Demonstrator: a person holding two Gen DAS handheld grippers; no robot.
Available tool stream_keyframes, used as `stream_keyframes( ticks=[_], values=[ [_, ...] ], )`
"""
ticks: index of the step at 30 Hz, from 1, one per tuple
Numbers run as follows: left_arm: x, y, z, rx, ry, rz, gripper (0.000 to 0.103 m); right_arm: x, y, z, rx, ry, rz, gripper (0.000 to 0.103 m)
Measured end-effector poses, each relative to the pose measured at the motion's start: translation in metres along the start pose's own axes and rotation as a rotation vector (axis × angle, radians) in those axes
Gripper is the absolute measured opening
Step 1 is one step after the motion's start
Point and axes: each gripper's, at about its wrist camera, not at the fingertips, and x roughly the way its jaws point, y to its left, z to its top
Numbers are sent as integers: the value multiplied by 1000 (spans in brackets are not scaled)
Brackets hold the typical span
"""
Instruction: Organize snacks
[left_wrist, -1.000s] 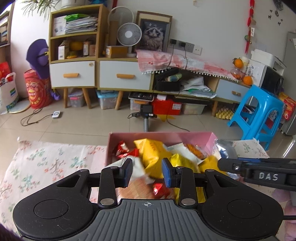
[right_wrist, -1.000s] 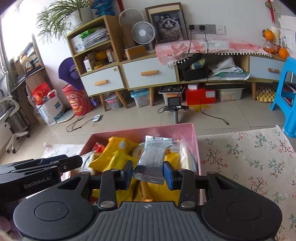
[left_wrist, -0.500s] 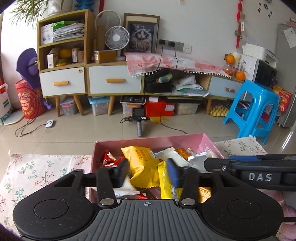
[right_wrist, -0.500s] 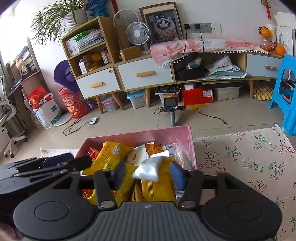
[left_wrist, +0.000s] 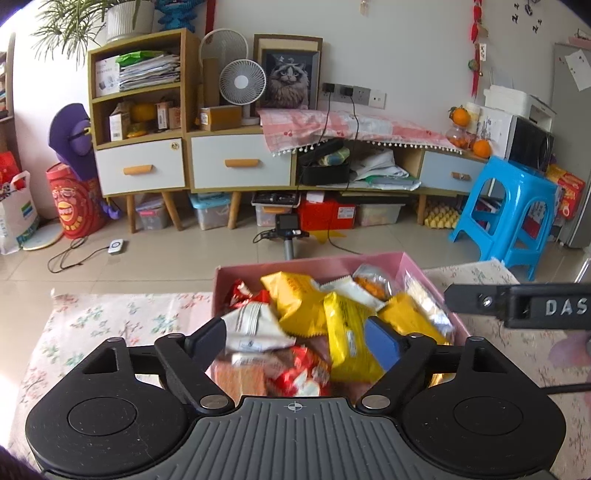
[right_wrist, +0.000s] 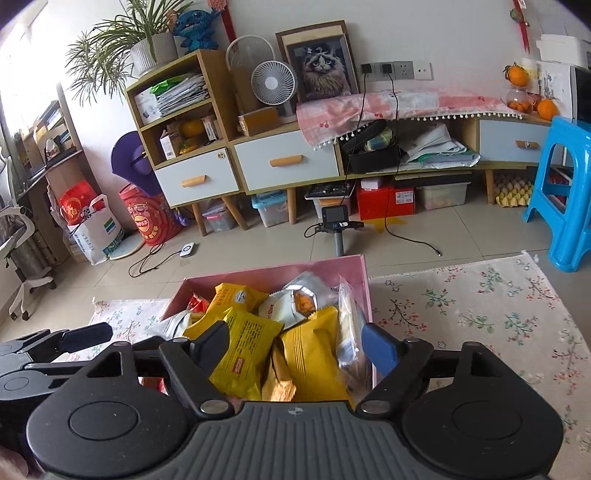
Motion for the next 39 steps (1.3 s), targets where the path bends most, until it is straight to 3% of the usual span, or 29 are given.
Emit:
stream_keyframes(
  ticks=[6,12,24,32,39],
  values=[
    [-23,4,-12,-17,20,46,95,-22,7,-10,-43,-6,-20,83],
    [-42,15,-24,-59,67,92,96,-40,13,-23,-62,5,-48,86],
    [-88,28,-60,-59,179,178,99,-83,40,-49,-115,56,-111,88],
    [-114,24,-80,-69,206,206,101,-105,53,-77,-101,95,-63,91],
    [-121,14,-91,-21,241,202,101,-103,57,-92,-155,147,-104,91]
  ],
)
